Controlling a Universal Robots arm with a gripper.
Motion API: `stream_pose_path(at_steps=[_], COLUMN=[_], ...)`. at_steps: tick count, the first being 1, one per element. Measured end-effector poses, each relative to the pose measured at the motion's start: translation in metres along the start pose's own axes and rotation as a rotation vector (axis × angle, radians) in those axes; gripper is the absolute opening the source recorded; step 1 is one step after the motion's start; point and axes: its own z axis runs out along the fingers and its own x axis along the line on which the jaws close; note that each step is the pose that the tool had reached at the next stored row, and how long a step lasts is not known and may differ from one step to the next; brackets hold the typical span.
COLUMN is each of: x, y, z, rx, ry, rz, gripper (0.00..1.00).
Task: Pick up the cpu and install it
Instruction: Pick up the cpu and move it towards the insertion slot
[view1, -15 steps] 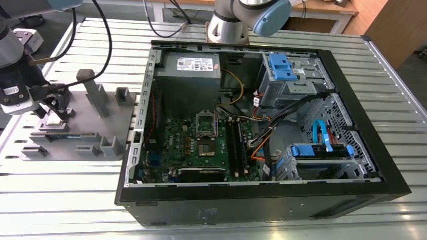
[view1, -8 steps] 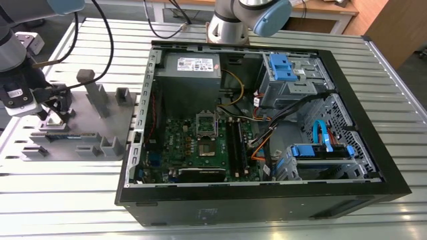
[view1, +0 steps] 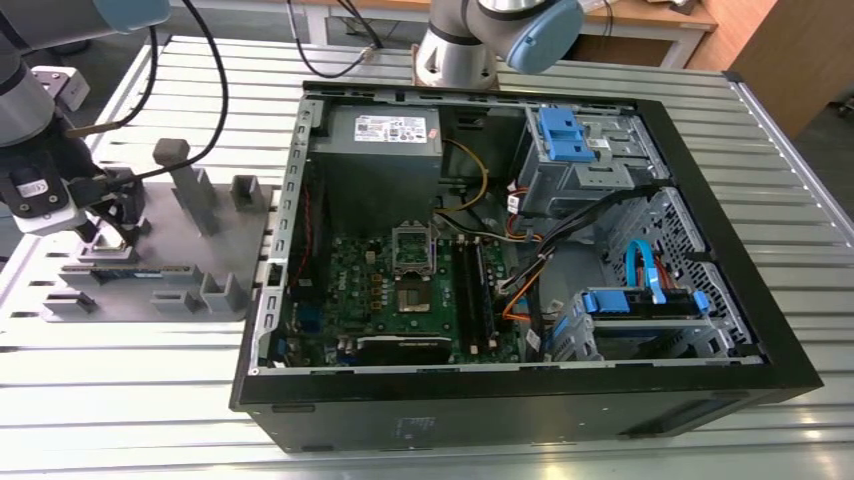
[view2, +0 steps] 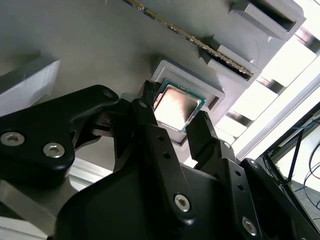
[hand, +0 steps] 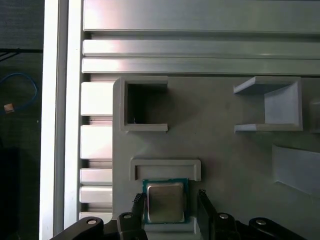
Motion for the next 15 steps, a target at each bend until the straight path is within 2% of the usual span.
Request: stream_pose_path(at_steps=[9, 10, 11, 15], x=[0.0001, 0.0001, 0.0001, 0.0001], y=[0.0001, 0.0001, 0.0001, 0.0001], z=[-0.0001, -0.0001, 0.0001, 0.0015], rx=[0.0001, 0.0002, 0.0001, 0.0001], ry=[-0.0007, -0.0007, -0.0009, -0.0069], rz=[0.000, 0.000, 0.000, -0.003], gripper=[0.54, 0.60, 0.60, 0.60])
